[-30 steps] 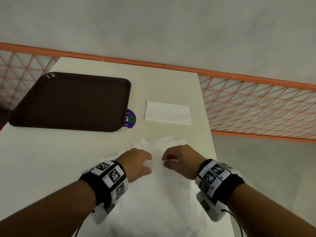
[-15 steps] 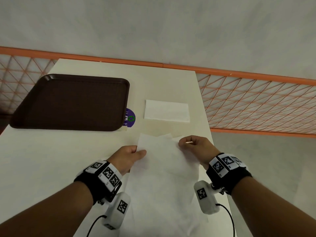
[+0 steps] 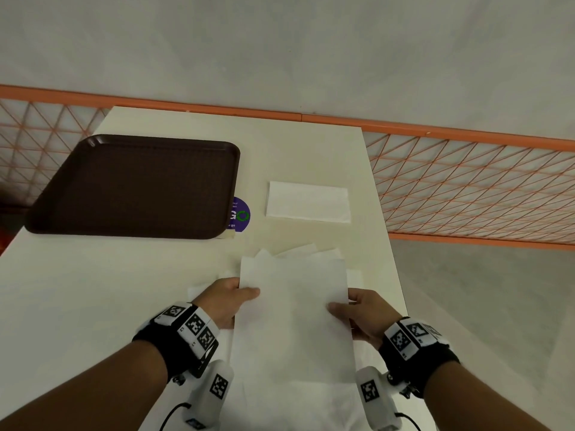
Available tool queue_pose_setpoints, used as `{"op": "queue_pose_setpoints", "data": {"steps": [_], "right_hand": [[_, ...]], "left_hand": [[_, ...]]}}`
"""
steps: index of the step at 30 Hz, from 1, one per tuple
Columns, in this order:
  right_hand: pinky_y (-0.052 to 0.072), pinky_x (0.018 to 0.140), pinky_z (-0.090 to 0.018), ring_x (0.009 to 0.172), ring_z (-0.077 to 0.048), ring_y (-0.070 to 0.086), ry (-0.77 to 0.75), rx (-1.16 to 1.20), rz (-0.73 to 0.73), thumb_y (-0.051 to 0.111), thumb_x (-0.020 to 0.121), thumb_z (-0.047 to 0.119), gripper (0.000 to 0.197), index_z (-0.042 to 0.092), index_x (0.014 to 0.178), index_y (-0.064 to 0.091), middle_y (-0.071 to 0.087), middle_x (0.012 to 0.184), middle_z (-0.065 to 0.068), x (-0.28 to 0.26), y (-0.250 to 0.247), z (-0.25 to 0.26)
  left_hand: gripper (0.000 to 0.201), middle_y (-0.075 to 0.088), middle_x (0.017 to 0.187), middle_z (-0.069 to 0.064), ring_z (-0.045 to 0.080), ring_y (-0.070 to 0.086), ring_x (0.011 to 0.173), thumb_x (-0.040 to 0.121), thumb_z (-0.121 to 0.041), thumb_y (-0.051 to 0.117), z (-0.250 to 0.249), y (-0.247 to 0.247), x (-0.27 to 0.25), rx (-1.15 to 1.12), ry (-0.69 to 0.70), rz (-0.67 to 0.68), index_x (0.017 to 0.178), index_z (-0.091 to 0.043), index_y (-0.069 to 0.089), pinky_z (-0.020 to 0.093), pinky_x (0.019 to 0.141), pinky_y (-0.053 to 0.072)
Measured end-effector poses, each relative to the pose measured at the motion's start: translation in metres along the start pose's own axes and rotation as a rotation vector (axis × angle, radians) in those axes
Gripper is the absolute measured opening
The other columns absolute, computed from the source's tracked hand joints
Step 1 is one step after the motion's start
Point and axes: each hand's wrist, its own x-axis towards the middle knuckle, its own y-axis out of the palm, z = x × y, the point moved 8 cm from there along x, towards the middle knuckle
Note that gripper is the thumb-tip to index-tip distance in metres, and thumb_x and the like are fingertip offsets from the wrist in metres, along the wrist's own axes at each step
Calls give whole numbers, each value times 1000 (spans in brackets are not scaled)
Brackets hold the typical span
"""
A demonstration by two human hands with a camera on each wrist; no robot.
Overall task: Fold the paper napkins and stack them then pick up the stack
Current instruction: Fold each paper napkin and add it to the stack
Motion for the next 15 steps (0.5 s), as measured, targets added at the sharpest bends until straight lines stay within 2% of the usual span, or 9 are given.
{"op": "queue_pose_setpoints", "data": {"steps": [2, 4, 6, 8, 10, 13, 15], "right_hand": [[58, 81, -48, 89, -34, 71, -17, 38, -34, 69, 86, 6, 20, 3, 106, 68, 74, 94, -16, 2, -2, 0], [58, 80, -47, 88, -34, 71, -36, 43, -35, 71, 84, 5, 22, 3, 105, 68, 74, 93, -16, 4, -2, 0], [59, 79, -46, 87, -33, 72, -57, -10, -5, 73, 82, 4, 22, 4, 104, 68, 74, 93, -16, 4, 0, 0], [59, 79, -46, 86, -30, 71, -100, -125, 12, 72, 81, 1, 19, 5, 100, 70, 74, 92, -15, 5, 0, 2], [60, 75, -42, 81, -26, 71, -154, -229, 12, 70, 81, -3, 17, 8, 93, 73, 75, 89, -11, 5, 0, 6], [55, 62, -30, 67, -17, 66, -217, -242, -24, 68, 80, -7, 26, 18, 75, 74, 73, 73, 0, 3, -1, 13], [50, 58, -28, 63, -16, 60, -245, -245, -39, 68, 80, -8, 32, 19, 64, 71, 69, 65, 2, 2, -5, 15]], "left_hand": [[15, 72, 100, 11, 26, 69, 90, 89, -5, 63, 4, -1, -1, 72, -10, 38, 103, -8, 66, 36, 72, 57], [14, 73, 97, 7, 23, 69, 88, 88, -4, 64, 2, -5, 2, 191, 29, 13, 99, -10, 68, 35, 73, 58], [10, 73, 89, -1, 17, 69, 80, 86, -9, 66, -5, -9, 5, 396, 118, -37, 91, -17, 69, 29, 69, 57], [11, 73, 85, -5, 15, 69, 78, 84, -10, 68, -13, -9, 5, 497, 215, -63, 85, -21, 70, 29, 73, 57], [13, 74, 86, -5, 14, 70, 83, 83, -9, 69, -16, -9, 8, 483, 259, -50, 88, -20, 72, 31, 81, 56], [16, 73, 89, -3, 13, 68, 87, 84, -5, 69, -20, -9, 8, 413, 287, -36, 86, -21, 71, 20, 77, 53], [34, 72, 92, -1, 18, 67, 89, 86, 9, 58, -20, -11, 9, 400, 305, -19, 77, -20, 73, 17, 76, 53]]}}
